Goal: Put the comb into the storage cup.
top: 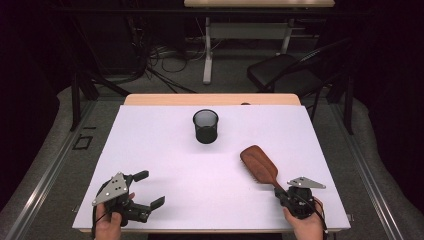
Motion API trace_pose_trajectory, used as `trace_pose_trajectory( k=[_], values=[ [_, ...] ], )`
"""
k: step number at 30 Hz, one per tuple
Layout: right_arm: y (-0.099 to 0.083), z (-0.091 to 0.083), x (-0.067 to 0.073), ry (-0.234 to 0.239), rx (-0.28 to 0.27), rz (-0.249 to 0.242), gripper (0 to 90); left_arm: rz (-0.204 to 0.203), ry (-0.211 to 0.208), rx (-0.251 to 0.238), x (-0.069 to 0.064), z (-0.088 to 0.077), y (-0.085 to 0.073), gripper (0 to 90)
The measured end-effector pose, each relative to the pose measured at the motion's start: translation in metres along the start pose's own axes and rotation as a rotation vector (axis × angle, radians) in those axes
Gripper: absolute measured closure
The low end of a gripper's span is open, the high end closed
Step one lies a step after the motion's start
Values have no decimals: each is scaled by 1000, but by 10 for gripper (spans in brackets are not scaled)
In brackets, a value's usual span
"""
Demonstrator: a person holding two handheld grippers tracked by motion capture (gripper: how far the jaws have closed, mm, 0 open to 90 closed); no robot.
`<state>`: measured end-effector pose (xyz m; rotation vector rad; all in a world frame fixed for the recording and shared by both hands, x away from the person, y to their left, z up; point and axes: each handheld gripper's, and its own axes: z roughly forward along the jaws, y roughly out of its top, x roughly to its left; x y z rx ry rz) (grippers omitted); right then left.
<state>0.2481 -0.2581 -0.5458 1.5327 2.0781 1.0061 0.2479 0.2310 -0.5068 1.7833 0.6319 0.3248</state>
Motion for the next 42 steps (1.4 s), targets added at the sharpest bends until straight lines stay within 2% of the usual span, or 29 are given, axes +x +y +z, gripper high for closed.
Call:
trace_pose_trajectory(
  k=[4,7,10,19,20,21,25,27,30,34,38,42],
  values=[
    [1,-2,2,12,-6,0,880,-5,-3,1,0,1,0,4],
    [3,-5,6,9,-18,-31,841,-9,1,9,0,2,0,4],
    [3,-6,7,14,-19,-33,808,-14,-1,10,1,2,-1,3],
    [5,-5,11,12,-11,-70,613,-36,5,13,3,4,-1,4],
    [6,-6,11,12,-9,-75,560,-37,11,14,3,4,-1,4],
    [6,-6,11,12,-9,-75,560,-41,11,15,3,4,-1,4],
    [9,-9,9,9,-31,-91,451,-58,14,13,5,3,-1,3],
    [9,-9,9,3,-48,-98,437,-64,12,1,5,3,-1,3],
    [13,-11,4,15,-64,-96,389,-65,27,7,5,3,-1,3],
    [16,-11,-1,15,-35,-104,346,-72,32,11,5,3,-1,3],
    [18,-8,-6,45,17,-82,329,-66,33,22,5,5,-1,3],
    [21,-5,-9,34,50,-106,317,-61,25,30,4,7,-2,3]
  ],
)
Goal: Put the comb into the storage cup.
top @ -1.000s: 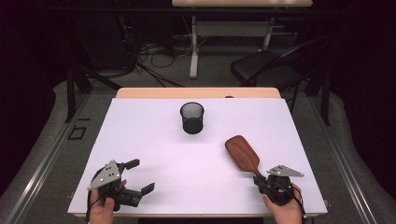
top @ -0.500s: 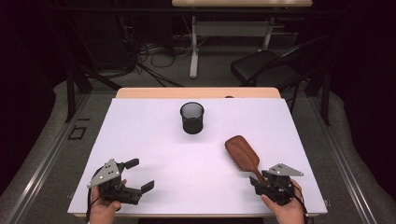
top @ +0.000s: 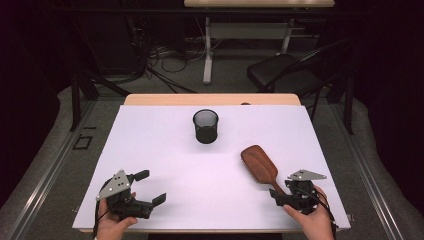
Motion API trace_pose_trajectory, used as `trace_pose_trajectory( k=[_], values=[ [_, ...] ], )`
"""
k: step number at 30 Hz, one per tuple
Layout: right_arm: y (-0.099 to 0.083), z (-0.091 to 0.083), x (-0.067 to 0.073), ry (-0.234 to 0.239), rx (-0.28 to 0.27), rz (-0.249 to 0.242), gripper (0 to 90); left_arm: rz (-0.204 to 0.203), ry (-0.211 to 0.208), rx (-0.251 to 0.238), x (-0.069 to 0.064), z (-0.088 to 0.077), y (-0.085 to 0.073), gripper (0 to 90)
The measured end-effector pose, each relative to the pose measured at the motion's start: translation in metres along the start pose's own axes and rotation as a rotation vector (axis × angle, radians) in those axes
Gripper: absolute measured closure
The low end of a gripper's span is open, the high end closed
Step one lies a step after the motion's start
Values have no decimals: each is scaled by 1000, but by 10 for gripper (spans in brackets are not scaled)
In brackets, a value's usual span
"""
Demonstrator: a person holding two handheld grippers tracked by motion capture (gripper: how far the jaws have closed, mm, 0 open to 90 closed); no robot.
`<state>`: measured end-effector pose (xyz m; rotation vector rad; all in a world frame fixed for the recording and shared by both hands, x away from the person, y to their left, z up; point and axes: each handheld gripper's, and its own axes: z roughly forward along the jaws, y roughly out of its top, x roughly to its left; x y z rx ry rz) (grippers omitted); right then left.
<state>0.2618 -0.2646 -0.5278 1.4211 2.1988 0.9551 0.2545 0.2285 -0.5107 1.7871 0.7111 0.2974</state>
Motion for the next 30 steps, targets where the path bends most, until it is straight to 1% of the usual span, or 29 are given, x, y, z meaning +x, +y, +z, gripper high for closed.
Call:
trace_pose_trajectory(
  k=[1,2,6,9,10,11,12,13,14,17,19,23,26,27,30],
  values=[
    [1,1,0,0,6,6,313,-2,-1,0,0,0,0,3],
    [1,2,-2,-1,7,-1,313,-3,1,1,0,0,0,3],
    [5,5,-4,1,32,2,314,-4,3,6,0,0,-1,3],
    [7,7,-6,3,52,-12,322,-3,-1,5,1,1,-1,4],
    [8,10,-6,2,70,-18,327,-2,-3,5,0,1,-1,4],
    [8,10,-6,2,70,-18,327,-2,-4,5,0,1,-1,4],
    [10,12,-6,-2,91,-27,331,-1,-5,7,0,1,-1,3],
    [11,13,-6,-2,99,-38,336,0,-5,9,0,1,-1,3],
    [11,13,-6,-2,99,-38,336,0,-5,9,0,1,-1,3],
    [15,17,-6,2,122,-39,339,0,-5,11,0,2,-1,4],
    [19,19,-7,2,146,-37,339,1,-5,12,0,2,-1,3],
    [22,23,-8,3,160,-41,339,1,-5,13,0,2,-1,4],
    [25,26,-8,4,193,-47,336,1,-3,14,1,2,-1,4],
    [26,27,-9,6,198,-54,331,1,-3,15,1,2,-1,4],
    [29,29,-9,12,209,-47,322,2,-2,15,1,2,-2,4]
  ],
)
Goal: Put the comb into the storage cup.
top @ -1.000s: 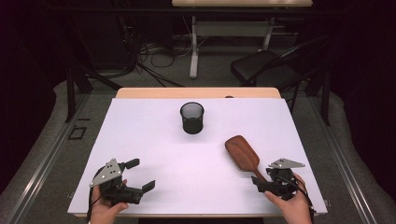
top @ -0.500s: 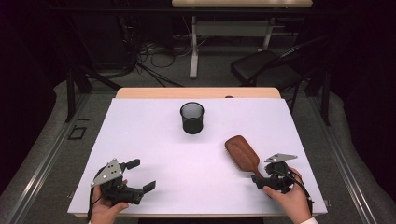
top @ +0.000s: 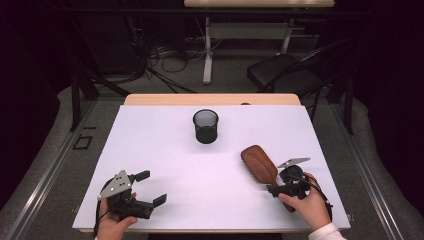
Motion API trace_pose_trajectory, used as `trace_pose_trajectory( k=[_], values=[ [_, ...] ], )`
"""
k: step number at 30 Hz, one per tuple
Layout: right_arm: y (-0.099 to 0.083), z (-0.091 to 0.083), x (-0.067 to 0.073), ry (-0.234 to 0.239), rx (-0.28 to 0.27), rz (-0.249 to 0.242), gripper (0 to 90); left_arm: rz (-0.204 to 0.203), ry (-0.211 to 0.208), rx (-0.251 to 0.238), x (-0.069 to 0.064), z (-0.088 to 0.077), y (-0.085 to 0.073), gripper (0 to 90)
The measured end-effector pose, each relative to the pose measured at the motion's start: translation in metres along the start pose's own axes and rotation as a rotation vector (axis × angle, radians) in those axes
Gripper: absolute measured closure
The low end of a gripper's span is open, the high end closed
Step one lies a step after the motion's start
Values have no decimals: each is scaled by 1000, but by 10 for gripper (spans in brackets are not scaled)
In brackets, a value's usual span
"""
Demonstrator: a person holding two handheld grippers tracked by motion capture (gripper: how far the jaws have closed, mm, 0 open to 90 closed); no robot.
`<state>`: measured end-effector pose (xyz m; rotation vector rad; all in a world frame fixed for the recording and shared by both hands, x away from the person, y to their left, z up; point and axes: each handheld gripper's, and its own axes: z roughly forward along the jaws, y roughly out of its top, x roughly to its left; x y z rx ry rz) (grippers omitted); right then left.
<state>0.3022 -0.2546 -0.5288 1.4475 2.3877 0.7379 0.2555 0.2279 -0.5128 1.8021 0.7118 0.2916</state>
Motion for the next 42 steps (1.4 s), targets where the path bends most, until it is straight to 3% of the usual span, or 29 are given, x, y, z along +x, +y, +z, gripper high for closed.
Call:
trace_pose_trajectory(
  k=[8,16,19,23,25,29,31,34,35,36,37,42],
  values=[
    [7,6,-2,13,45,-7,314,2,3,5,0,0,0,4],
    [12,12,-3,21,89,-44,334,4,4,7,0,0,0,4],
    [14,14,-3,17,121,-23,347,4,0,5,1,0,0,4],
    [13,17,-5,28,121,-25,385,3,4,7,0,0,0,4],
    [14,16,-5,30,150,-28,398,3,0,7,1,0,0,4],
    [15,17,-6,34,145,-28,413,2,-1,7,1,1,0,4],
    [17,15,-6,23,178,-33,423,2,-1,7,1,1,0,4],
    [17,19,-6,27,132,-25,437,2,0,7,1,1,0,4],
    [20,15,-6,9,201,-41,442,2,0,8,1,1,0,4],
    [21,15,-6,3,208,-42,449,0,1,7,1,1,0,4],
    [19,19,-6,17,142,-35,451,0,-2,6,1,1,0,4],
    [20,20,-2,-12,160,-61,468,-3,0,7,1,0,0,4]
  ],
)
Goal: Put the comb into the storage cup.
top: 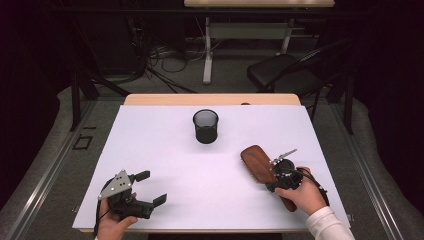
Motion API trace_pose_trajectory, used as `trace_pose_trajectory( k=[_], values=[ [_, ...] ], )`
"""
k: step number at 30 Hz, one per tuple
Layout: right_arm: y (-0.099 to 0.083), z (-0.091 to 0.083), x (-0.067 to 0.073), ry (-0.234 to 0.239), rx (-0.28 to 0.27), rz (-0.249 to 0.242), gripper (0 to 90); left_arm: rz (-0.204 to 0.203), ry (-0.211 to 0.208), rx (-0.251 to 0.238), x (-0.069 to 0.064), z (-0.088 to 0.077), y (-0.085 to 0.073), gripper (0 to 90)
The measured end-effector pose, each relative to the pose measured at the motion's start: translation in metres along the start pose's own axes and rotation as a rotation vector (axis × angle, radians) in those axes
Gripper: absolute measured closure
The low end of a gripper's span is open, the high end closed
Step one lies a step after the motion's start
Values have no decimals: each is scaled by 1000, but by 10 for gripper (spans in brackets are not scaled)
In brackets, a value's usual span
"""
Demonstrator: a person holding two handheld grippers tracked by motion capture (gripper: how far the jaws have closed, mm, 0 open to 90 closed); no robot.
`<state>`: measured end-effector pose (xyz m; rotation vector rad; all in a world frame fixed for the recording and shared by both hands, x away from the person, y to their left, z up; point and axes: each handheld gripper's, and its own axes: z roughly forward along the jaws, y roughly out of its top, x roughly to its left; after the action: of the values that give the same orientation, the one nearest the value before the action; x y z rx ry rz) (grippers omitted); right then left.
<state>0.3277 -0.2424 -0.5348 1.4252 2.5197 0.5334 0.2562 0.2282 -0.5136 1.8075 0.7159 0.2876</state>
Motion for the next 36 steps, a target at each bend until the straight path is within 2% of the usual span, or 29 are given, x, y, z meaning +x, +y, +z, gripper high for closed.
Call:
trace_pose_trajectory(
  k=[4,6,8,9,13,17,18,21,22,23,25,26,29,31,34,35,36],
  values=[
    [2,0,2,2,6,-35,505,0,0,1,0,0,0,4],
    [3,-1,2,1,19,-37,526,0,0,1,0,0,0,4],
    [5,-5,3,-12,80,-40,552,-1,5,1,0,0,0,4],
    [5,-5,3,-16,85,-34,562,-1,5,1,0,0,0,4],
    [3,-2,5,2,40,-35,635,-1,4,1,0,0,0,4],
    [4,-5,7,-13,81,-42,655,-1,4,1,0,0,0,4],
    [3,-3,7,-6,52,-40,659,-2,4,1,0,0,0,4],
    [4,-4,8,-14,67,-41,674,-3,2,-1,0,0,0,4],
    [3,-2,7,-11,40,-51,680,-3,1,-1,0,0,0,4],
    [4,-5,7,-23,83,-61,686,-3,2,-1,0,0,0,4],
    [3,-6,7,-20,90,-55,694,-3,1,-1,0,0,0,4],
    [2,-5,7,-13,66,-43,697,-3,4,0,0,0,0,4],
    [2,-6,6,-19,89,-61,704,-3,2,0,0,0,0,4],
    [1,-5,7,-15,70,-60,707,-2,4,1,0,0,0,4],
    [3,-7,7,-34,106,-67,717,-2,4,1,0,0,0,4],
    [2,-6,7,-31,78,-66,718,-3,4,1,0,0,0,4],
    [2,-6,7,-29,78,-66,719,-4,2,-1,0,0,0,4]
  ],
)
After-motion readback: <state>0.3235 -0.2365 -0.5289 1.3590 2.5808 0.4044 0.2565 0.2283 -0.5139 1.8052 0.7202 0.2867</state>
